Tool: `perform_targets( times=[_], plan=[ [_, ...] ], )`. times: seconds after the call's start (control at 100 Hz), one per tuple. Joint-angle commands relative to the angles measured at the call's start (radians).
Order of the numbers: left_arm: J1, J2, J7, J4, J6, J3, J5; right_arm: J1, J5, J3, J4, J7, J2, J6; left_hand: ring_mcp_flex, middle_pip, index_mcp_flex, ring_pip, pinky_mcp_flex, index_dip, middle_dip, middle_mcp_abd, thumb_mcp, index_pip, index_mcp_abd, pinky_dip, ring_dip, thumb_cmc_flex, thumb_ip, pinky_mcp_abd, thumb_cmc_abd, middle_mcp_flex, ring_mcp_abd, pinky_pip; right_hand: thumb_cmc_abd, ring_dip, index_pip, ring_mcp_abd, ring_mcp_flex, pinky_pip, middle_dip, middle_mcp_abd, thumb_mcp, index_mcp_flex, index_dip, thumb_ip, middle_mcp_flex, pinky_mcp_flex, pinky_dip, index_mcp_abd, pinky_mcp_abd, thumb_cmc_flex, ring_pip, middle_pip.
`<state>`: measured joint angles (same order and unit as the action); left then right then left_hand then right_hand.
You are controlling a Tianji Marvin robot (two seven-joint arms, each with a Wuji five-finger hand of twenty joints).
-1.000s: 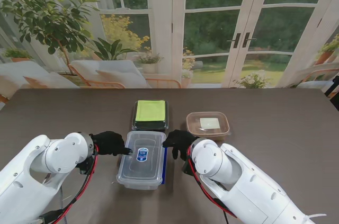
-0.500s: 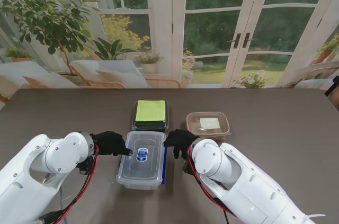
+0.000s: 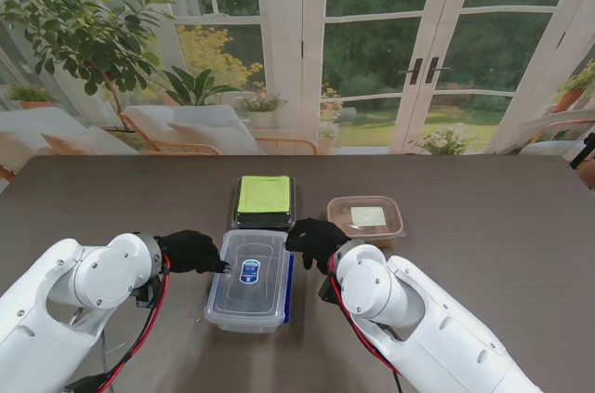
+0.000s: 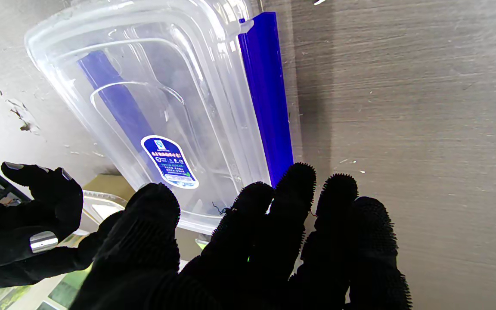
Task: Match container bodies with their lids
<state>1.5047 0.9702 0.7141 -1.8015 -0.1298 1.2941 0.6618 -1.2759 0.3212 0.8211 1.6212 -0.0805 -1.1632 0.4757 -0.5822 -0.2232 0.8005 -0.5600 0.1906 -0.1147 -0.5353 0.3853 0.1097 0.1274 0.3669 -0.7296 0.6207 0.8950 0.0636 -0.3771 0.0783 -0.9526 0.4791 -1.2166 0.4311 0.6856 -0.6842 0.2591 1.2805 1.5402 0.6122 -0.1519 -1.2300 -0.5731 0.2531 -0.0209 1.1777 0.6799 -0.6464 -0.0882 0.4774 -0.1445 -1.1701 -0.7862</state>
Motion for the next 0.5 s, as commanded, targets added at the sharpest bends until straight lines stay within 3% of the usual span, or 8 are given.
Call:
perform_targets(
  times=[0.0,0.1,0.26,0.49],
  plan=[
    [0.01,0.005,0.01,-0.014,0.002,0.008,0.001,-0.021,-0.001,0.001,0.024,-0.017,0.002,-0.023,-0.031,-0.005,0.006,-0.025,0.002,-0.003,-0.009,0.001,0.006,-0.004,-0.02,-0.014,0.009,-0.01,-0.038,0.021,-0.041,-0.013,0.013,-0.05,0.015,-0.009,0.002,-0.01,0.018,0.035,0.013,0.017,-0.003,-0.005,-0.011,-0.025,-0.017,0.193,-0.003,0.039,-0.005,0.022,0.01,-0.009],
    [0.026,0.008,-0.005,-0.023,0.005,0.021,0.002,-0.032,-0.004,0.003,0.04,-0.033,0.009,-0.056,-0.034,-0.006,0.006,-0.026,0.002,-0.003,-0.009,-0.003,0.006,-0.004,-0.023,-0.014,0.009,-0.011,-0.038,0.021,-0.042,-0.013,0.013,-0.05,0.014,-0.033,0.012,-0.008,0.007,0.014,0.013,0.023,0.002,-0.026,-0.015,-0.027,-0.064,0.145,-0.007,0.055,-0.026,0.023,0.08,-0.002],
    [0.062,0.016,-0.05,-0.028,0.011,0.048,0.006,-0.037,0.02,-0.019,0.045,-0.003,0.003,-0.092,-0.034,-0.005,0.005,-0.025,0.002,-0.004,-0.009,-0.001,0.007,-0.004,-0.021,-0.014,0.009,-0.009,-0.038,0.021,-0.039,-0.013,0.014,-0.05,0.027,-0.047,0.001,-0.022,-0.182,-0.049,-0.008,0.033,-0.001,-0.05,-0.008,-0.032,-0.264,0.009,-0.009,0.093,-0.085,0.021,0.2,0.026],
    [0.107,0.042,-0.209,0.036,0.039,0.064,-0.014,-0.009,0.138,-0.084,0.032,0.031,0.002,-0.133,-0.023,0.001,0.01,-0.01,-0.009,-0.004,-0.005,0.001,0.016,-0.002,-0.019,-0.003,0.002,-0.005,-0.038,0.013,-0.031,-0.007,0.013,-0.027,0.069,-0.084,-0.036,-0.084,-0.445,-0.182,-0.076,0.067,0.07,0.002,0.015,-0.047,-0.523,-0.203,0.004,0.101,-0.183,0.053,0.306,0.022]
  ],
)
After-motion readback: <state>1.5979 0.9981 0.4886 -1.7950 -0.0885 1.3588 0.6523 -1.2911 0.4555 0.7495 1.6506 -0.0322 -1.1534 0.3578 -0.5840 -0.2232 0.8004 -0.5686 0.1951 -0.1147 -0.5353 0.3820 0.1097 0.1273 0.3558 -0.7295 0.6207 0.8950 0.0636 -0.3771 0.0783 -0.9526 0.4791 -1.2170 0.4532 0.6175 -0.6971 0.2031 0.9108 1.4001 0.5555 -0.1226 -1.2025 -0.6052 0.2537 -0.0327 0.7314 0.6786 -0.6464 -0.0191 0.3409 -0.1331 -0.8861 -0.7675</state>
